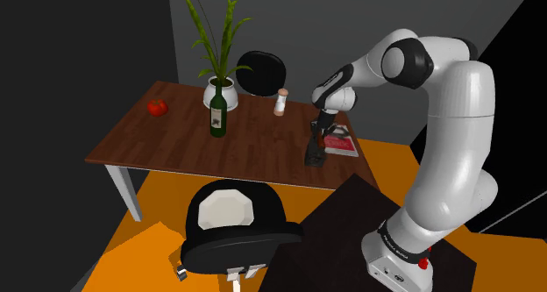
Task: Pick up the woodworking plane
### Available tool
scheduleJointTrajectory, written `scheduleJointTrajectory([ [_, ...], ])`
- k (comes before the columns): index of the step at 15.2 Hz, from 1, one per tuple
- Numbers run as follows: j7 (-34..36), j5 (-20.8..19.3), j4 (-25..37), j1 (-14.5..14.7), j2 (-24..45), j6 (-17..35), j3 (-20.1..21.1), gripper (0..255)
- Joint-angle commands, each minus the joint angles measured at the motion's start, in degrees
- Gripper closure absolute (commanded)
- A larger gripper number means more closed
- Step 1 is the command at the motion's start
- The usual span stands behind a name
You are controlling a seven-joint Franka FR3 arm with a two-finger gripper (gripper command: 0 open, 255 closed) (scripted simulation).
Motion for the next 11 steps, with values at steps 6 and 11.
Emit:
scheduleJointTrajectory([
  [6, 0.97, -1.52, -0.47, 0.81, -4.27, -3.64, -1.18, 255],
  [11, 1.76, -2.69, -0.53, 1.35, -7.25, -6.48, -1.93, 255],
])
